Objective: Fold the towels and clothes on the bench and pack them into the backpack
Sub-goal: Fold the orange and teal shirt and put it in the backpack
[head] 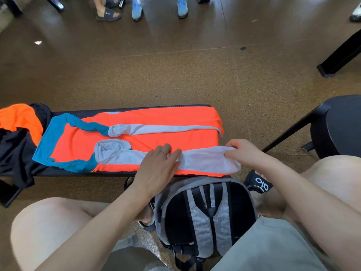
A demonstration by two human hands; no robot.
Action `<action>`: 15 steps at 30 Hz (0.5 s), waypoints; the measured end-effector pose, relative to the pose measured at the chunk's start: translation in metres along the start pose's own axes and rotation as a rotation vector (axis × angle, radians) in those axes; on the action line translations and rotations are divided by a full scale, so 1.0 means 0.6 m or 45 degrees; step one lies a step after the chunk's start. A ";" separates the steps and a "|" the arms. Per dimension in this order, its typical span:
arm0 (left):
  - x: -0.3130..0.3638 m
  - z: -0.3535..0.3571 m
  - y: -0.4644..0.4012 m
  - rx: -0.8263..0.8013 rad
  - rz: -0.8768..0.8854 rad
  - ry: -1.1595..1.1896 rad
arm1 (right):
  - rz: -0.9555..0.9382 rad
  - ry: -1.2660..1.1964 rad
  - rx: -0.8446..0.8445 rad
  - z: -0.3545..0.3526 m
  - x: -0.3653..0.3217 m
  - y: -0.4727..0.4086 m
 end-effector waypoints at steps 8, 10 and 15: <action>-0.053 0.011 -0.035 -0.218 -0.166 0.235 | -0.032 -0.149 0.013 -0.001 -0.007 -0.002; -0.060 0.008 -0.044 -0.272 -0.121 0.277 | -0.085 -0.139 0.010 0.000 -0.013 -0.002; -0.065 0.010 -0.059 -0.571 -0.148 0.468 | -0.075 -0.174 -0.044 0.002 -0.009 -0.004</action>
Point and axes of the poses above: each hand's wrist, its own y-axis away from the middle knuckle, its own z-axis out of the palm, x = y × z, the point moved 7 cm from there along -y, towards the middle knuckle, and after that the axes turned 7 degrees about -z, right-handed, at the moved point
